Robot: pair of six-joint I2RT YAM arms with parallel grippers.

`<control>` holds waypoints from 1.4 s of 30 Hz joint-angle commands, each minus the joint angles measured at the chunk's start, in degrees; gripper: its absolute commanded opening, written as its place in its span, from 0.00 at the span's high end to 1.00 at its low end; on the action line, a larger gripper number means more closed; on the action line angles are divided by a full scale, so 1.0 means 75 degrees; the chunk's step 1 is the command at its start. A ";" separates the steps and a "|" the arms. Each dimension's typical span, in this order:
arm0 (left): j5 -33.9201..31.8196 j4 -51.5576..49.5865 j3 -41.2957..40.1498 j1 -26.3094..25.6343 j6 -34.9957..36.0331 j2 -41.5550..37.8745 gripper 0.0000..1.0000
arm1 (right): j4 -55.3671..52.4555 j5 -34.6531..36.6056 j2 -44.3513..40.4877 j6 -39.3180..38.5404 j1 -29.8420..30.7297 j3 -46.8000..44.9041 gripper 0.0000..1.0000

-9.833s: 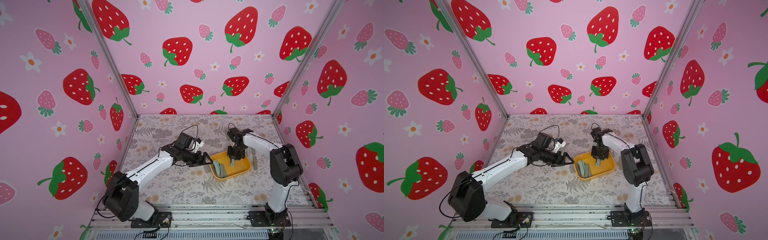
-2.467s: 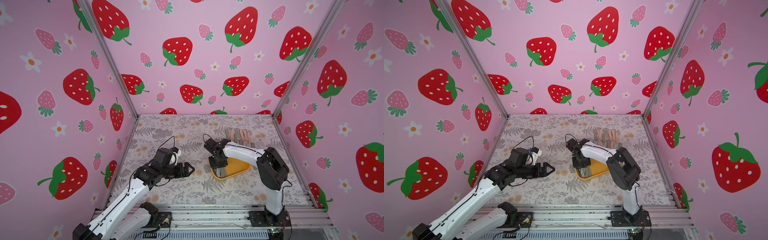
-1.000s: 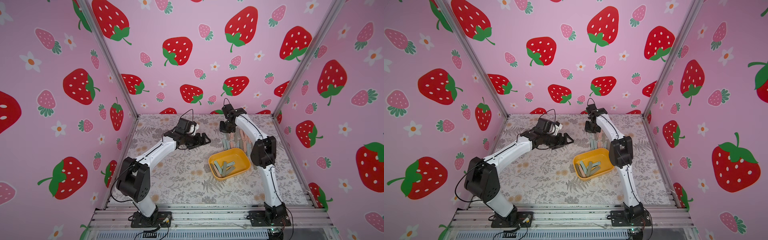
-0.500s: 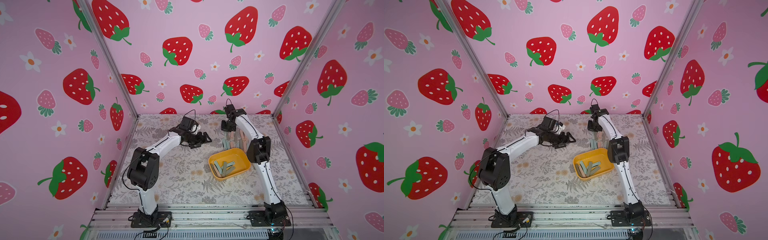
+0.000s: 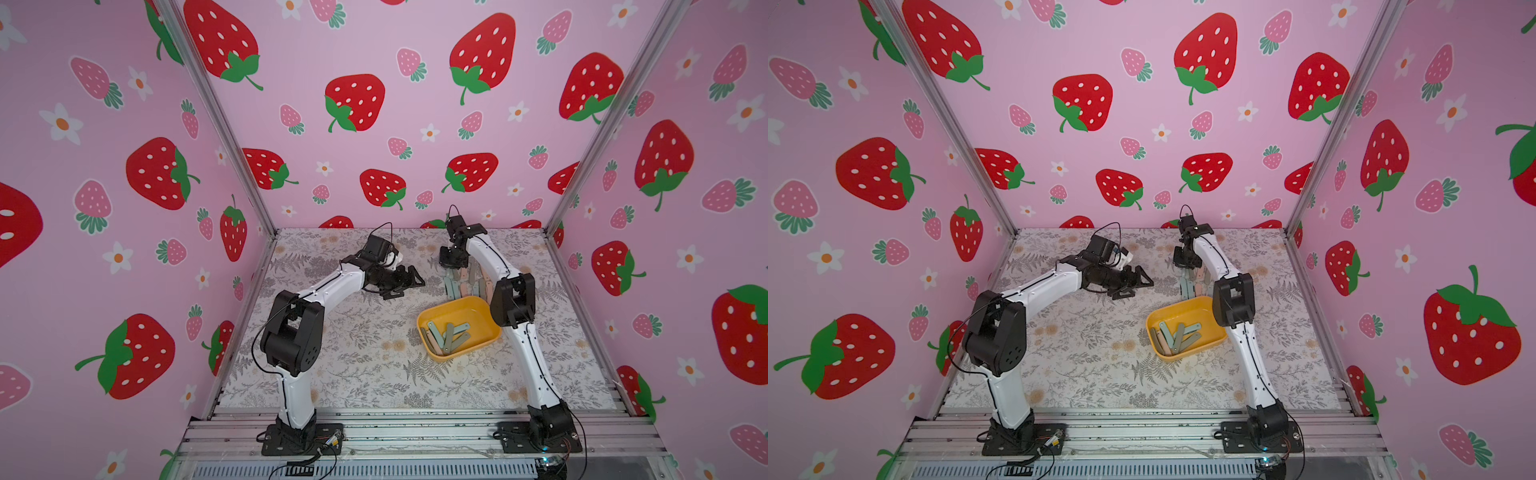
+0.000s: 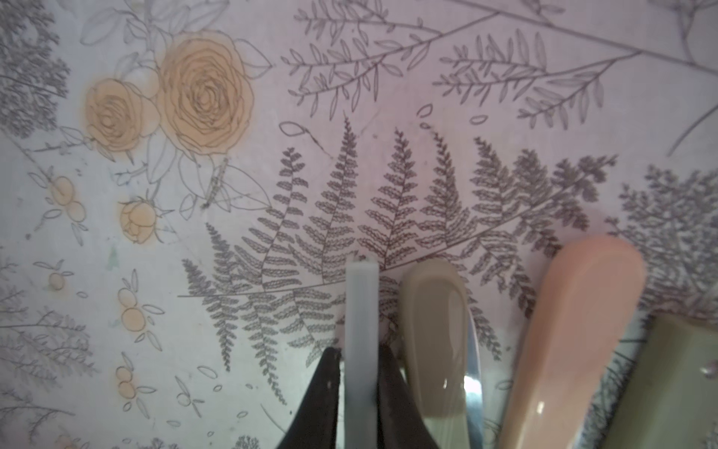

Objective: Take the fruit knife out of the storage box
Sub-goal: Place the fruit knife at the center of the board, then pick up the fruit knife from the storage box.

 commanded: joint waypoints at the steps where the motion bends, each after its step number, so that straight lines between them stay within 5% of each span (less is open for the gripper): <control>1: 0.0211 0.0049 0.0067 0.0052 -0.0026 -0.0041 0.08 | 0.0016 -0.0074 0.0131 -0.0061 -0.0008 0.0007 0.77; 10: 0.0309 0.0276 -0.0163 0.0063 -0.0164 -0.0129 0.08 | -0.0001 0.0163 -0.0324 -0.0295 0.0138 -0.0142 0.51; 20: 0.0225 0.0401 -0.0848 0.0064 -0.0182 -0.0920 0.08 | -0.0007 0.0685 -0.1684 -0.0377 0.0475 -0.0989 0.51; 33: -0.0301 -0.0280 -0.2778 -0.0412 0.0586 -0.3285 0.08 | 0.0552 0.1082 -0.5525 0.0664 0.1558 -0.6226 0.54; 42: -0.0514 -0.0149 -0.4428 -0.0850 0.0296 -0.4892 0.08 | 0.0598 0.1220 -0.6905 0.2116 0.2650 -0.8945 0.54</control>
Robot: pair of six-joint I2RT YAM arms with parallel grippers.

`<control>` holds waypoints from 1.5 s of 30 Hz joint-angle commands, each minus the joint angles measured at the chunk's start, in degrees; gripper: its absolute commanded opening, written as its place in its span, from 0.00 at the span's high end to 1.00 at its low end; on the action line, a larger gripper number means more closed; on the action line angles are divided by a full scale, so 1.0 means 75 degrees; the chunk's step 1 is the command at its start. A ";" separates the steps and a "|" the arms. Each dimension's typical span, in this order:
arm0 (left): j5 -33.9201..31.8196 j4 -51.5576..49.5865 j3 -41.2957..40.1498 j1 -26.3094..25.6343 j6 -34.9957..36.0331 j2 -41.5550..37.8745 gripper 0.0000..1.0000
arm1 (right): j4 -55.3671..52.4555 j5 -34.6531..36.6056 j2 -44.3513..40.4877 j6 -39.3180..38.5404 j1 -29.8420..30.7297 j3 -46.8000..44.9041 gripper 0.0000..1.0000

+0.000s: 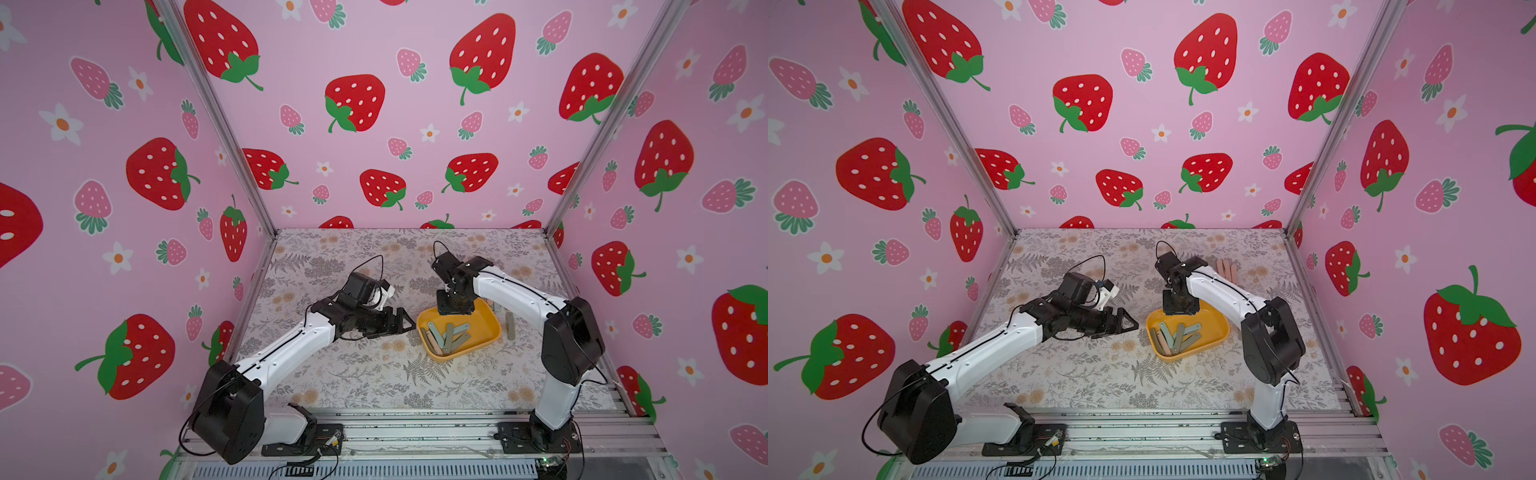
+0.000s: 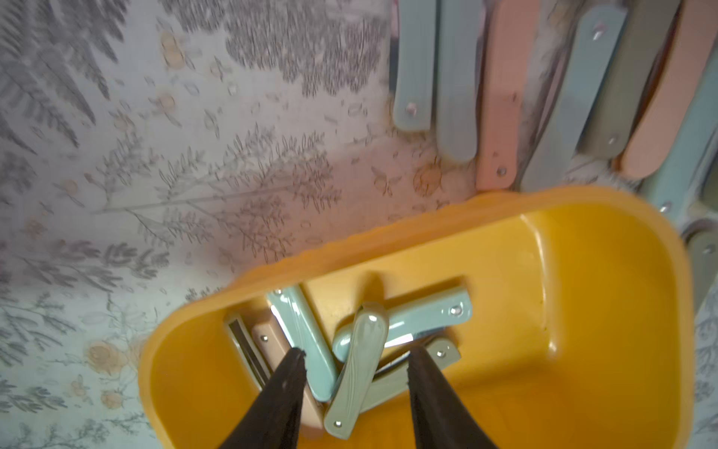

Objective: Take the fruit knife out of the storage box
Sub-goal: Pick up the fruit knife from the storage box.

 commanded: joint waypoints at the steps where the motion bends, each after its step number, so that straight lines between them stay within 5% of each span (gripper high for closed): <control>1: -0.0148 -0.0119 -0.0321 -0.0061 -0.0017 -0.0480 0.08 | 0.0011 -0.0020 -0.0328 0.0809 0.0253 -0.0525 0.54; 15: -0.0171 -0.0900 -0.0519 -0.0064 0.0253 -0.1453 0.08 | 0.0094 -0.0230 0.0533 0.1479 0.0537 -0.1056 0.59; 25: -0.0072 -0.1058 -0.0439 -0.0052 0.0377 -0.1505 0.07 | -0.0088 -0.0170 0.0638 0.1585 0.0479 -0.0975 0.85; 35: 0.0480 0.0144 -0.0404 -0.0070 -0.0075 -0.0858 0.07 | -0.0757 0.0179 -0.0294 0.1315 0.0377 -0.0725 0.87; 45: 0.1084 0.1930 0.0111 -0.0607 -0.0401 0.0480 0.11 | -0.0752 -0.0935 -0.0723 0.1061 -0.0253 -0.0199 0.87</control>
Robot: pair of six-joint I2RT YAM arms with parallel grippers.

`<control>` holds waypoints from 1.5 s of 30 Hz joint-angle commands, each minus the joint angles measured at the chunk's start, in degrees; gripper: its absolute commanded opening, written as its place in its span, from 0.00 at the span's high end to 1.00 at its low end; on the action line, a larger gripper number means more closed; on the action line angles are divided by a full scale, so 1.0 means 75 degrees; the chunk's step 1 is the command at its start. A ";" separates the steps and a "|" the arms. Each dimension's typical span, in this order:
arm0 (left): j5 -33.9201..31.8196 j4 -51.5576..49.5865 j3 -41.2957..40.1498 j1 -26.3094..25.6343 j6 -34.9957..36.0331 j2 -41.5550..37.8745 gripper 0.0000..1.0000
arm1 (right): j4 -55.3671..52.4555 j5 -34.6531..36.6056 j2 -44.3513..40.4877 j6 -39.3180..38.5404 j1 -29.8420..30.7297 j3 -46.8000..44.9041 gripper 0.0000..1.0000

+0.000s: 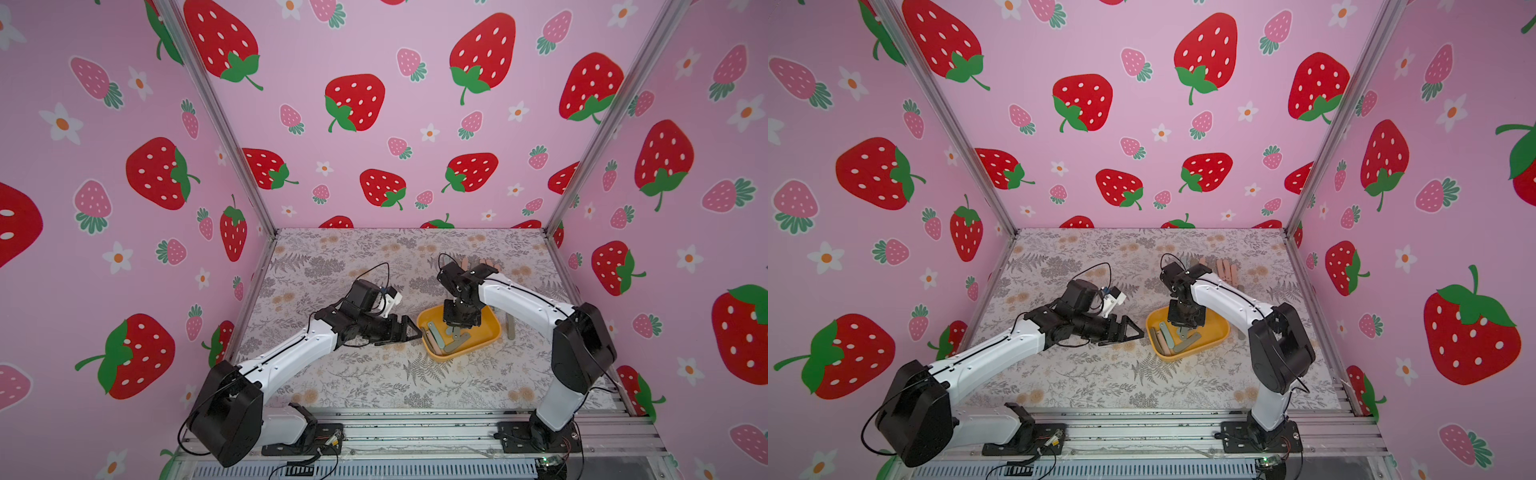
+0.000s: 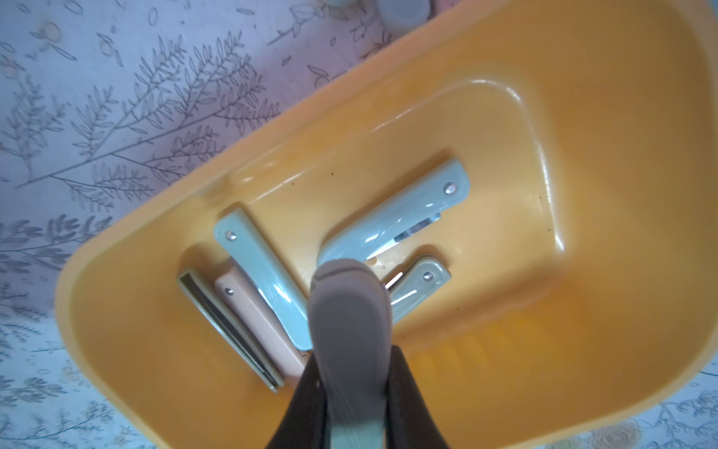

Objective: Take the fruit knife out of the storage box
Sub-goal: Pick up the fruit knife from the storage box, then adjust the storage box at the center of the board.

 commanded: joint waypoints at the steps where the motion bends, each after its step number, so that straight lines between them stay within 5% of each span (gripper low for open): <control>1: 0.0370 0.0946 0.0560 -0.0200 -0.0103 0.0416 0.11 | -0.0167 -0.0694 -0.0252 -0.0184 -0.0185 0.0371 0.87; 12: 0.0489 0.1174 0.1841 -0.0291 -0.0200 0.1771 0.12 | -0.0525 -0.0590 -0.0495 -0.0785 -0.1370 0.0712 0.87; 24: 0.0773 0.1085 0.2619 -0.0555 -0.0157 0.2738 0.12 | -0.0943 0.0592 -0.1865 -0.1225 -0.3113 -0.0762 0.86; 45: 0.0799 0.1091 0.2299 -0.0614 -0.0087 0.2655 0.12 | 0.0400 -0.0536 -0.0994 -0.1758 -0.2689 -0.1789 0.87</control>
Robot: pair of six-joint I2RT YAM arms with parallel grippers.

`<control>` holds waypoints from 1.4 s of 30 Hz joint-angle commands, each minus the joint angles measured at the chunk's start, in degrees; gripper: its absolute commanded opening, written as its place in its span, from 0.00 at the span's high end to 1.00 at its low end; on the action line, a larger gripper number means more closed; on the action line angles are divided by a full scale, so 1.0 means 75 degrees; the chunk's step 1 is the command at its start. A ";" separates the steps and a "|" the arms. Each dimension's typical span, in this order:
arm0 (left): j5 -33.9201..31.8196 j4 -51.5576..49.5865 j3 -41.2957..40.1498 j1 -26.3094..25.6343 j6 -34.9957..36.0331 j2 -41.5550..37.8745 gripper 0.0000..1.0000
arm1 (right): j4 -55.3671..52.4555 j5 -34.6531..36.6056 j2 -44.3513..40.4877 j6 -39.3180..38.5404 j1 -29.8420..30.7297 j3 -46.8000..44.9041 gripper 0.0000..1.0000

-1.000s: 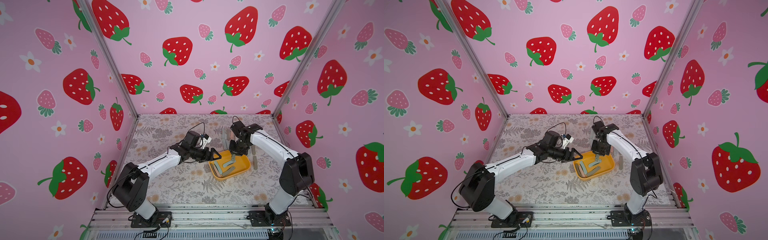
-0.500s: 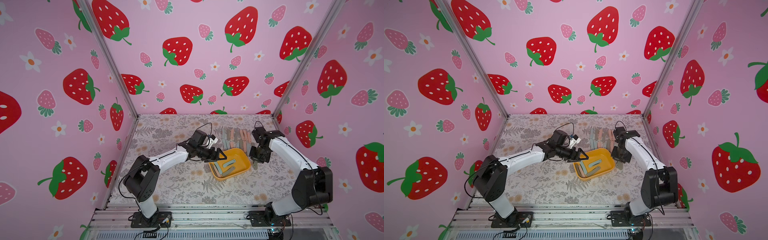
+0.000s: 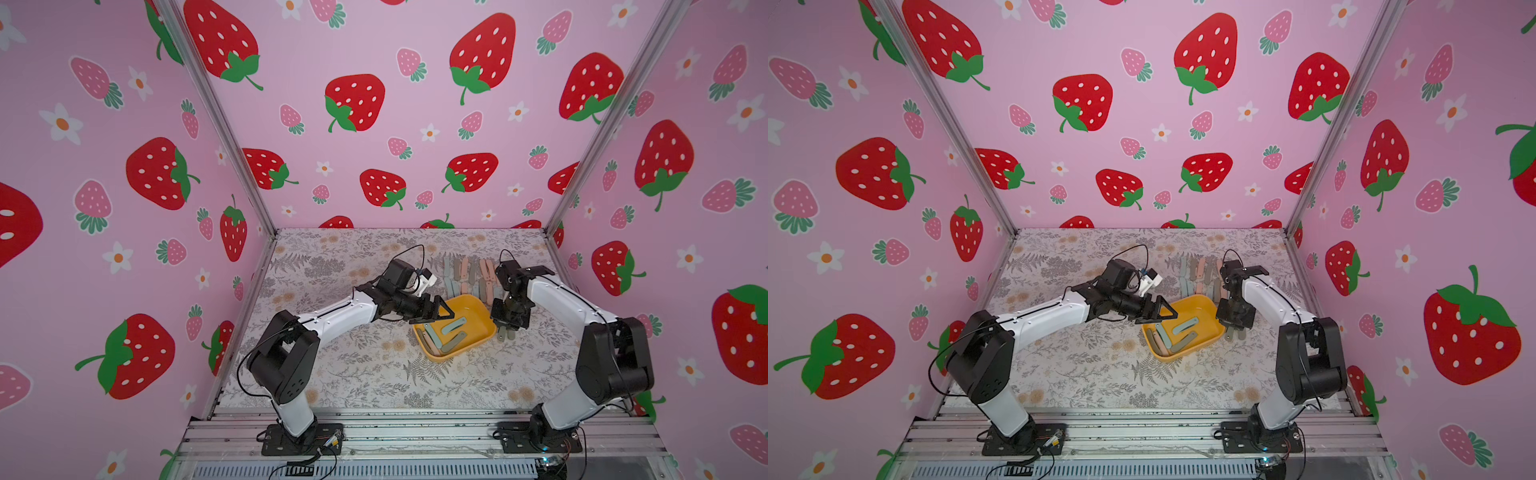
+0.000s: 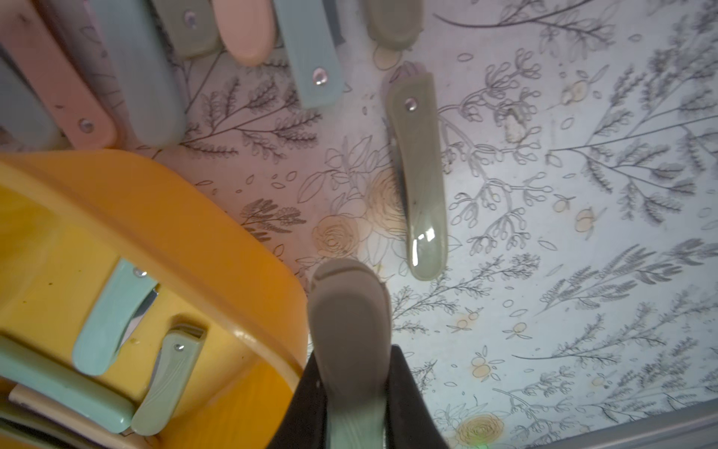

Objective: Take the fruit knife out of the storage box
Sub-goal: Adjust the storage box at the center of the board, then place the fruit knife at the center of the board.

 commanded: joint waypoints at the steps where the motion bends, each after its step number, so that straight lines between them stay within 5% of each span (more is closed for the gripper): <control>1: 0.0139 0.0069 -0.0206 -0.0031 0.0087 -0.0201 0.12 | 0.0173 -0.0403 0.0108 -0.0162 0.0333 -0.0084 0.87; 10: 0.0241 0.0002 -0.0025 -0.0031 0.0164 0.0015 0.12 | -0.0241 0.0578 0.0045 -0.0189 0.0101 -0.0290 0.87; 30: 0.0352 -0.0165 0.0255 0.0050 0.0252 0.0314 0.12 | 0.0005 0.1483 0.1927 -0.0910 -0.0166 0.0677 0.86; 42: 0.0260 -0.0227 0.0271 0.0106 0.0251 0.0372 0.12 | -0.0276 0.1402 0.1756 -0.0984 -0.0167 0.1005 0.64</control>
